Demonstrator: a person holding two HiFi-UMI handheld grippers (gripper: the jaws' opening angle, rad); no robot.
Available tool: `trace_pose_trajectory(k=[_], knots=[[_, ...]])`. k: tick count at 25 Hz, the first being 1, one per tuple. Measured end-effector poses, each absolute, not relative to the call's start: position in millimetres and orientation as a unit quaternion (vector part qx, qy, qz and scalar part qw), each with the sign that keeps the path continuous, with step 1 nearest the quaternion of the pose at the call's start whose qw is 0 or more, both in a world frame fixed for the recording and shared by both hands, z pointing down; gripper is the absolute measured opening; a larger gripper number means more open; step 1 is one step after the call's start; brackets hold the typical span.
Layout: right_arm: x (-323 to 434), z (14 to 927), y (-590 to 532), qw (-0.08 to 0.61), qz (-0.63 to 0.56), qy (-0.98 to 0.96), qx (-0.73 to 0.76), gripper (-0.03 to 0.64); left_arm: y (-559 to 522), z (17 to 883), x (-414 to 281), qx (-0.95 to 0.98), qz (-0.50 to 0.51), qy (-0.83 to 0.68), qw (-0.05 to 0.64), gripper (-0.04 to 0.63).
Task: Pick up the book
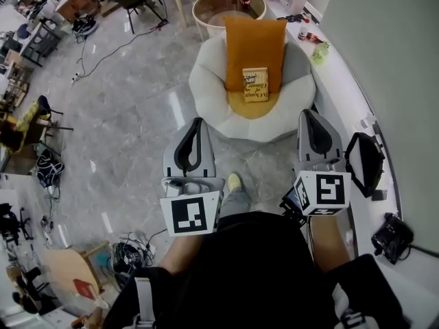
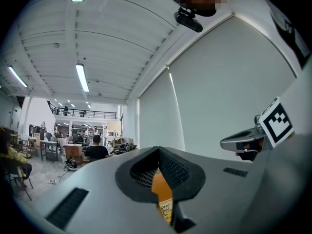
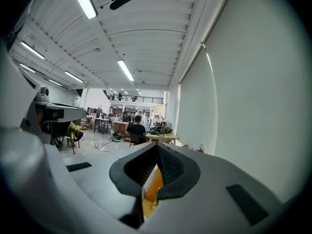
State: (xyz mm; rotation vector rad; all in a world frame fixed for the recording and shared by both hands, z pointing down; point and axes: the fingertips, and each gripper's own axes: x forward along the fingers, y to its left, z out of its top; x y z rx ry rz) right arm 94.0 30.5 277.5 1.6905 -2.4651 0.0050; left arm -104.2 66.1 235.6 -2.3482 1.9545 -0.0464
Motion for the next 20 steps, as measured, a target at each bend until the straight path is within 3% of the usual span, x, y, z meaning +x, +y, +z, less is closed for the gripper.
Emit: trace_pose_trajectory(k=[20], knots=[[29.8, 281.7, -60.9, 0.097, 0.002, -0.81, 0.578, 0.014, -31.2, 247.6, -163.7, -0.787, -0.014, 0.616, 0.027, 0.011]])
